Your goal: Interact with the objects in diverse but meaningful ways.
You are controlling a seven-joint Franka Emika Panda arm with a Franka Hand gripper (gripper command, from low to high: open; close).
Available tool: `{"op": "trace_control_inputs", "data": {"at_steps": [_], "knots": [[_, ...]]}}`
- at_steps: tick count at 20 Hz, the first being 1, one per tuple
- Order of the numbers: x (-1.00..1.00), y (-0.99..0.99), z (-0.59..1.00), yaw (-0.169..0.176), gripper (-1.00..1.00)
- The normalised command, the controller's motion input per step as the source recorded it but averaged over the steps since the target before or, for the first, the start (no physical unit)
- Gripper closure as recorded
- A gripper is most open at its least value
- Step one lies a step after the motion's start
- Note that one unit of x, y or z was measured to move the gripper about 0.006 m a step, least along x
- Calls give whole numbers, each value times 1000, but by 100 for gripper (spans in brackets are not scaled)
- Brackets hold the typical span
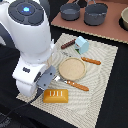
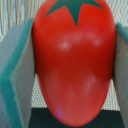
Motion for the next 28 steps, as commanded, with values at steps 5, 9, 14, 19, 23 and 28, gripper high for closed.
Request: {"op": "trace_control_inputs", "data": {"at_steps": [5, 9, 14, 19, 23, 28], "knots": [[29, 514, 1000, 17, 100], [514, 693, 1000, 30, 100], [609, 662, 601, 36, 100], [334, 177, -165, 32, 100], [203, 0, -512, 23, 100], [213, 0, -521, 20, 100]]}}
